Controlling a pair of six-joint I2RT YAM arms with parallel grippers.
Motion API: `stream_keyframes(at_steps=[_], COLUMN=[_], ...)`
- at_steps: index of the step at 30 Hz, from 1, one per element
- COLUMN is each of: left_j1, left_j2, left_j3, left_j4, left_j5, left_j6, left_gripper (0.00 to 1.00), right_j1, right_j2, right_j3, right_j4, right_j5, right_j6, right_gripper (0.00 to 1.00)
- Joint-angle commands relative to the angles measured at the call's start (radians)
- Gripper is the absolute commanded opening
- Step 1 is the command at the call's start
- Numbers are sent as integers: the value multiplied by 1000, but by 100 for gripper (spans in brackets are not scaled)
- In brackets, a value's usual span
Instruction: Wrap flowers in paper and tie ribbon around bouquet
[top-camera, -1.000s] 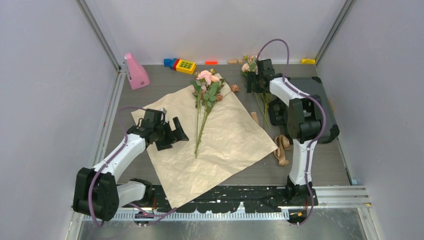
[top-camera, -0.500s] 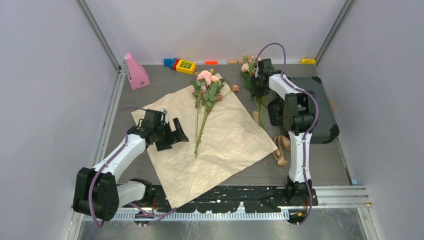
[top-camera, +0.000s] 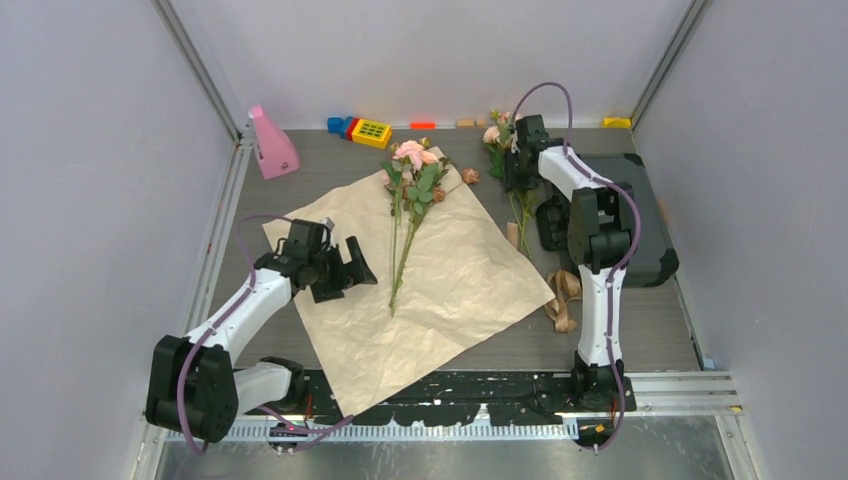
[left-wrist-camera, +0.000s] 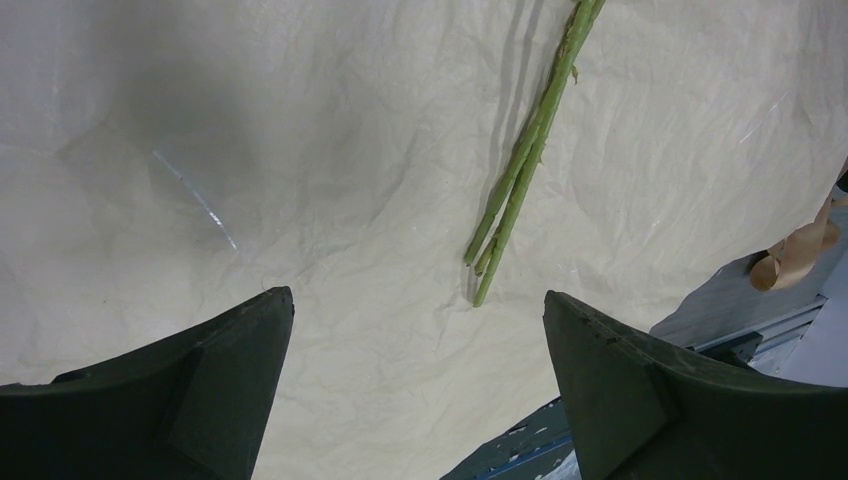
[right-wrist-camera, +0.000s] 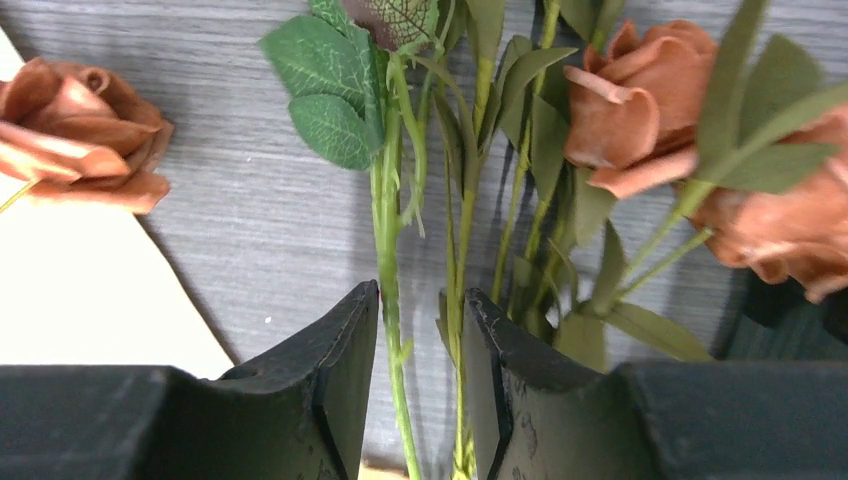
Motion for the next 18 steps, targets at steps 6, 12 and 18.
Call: stream_keyframes(at_steps=[6,12,18], left_j1=[0,0,0], left_j2=[-11,-8,-3], left_j3=[-2,-2,-1], left_j4=[28,25,24], left_j5=[2,-4,-9], left_j6=[10,11,13], left_gripper=[100,100,100], right_j1=[22,31,31], right_j2=[-208,-93,12], right_j3=[-44,20,91], right_j4=[49,3,-51], right_j5=[-63,-65,-7], right_j6=[-38,-50,-66], right_gripper=[43,43,42])
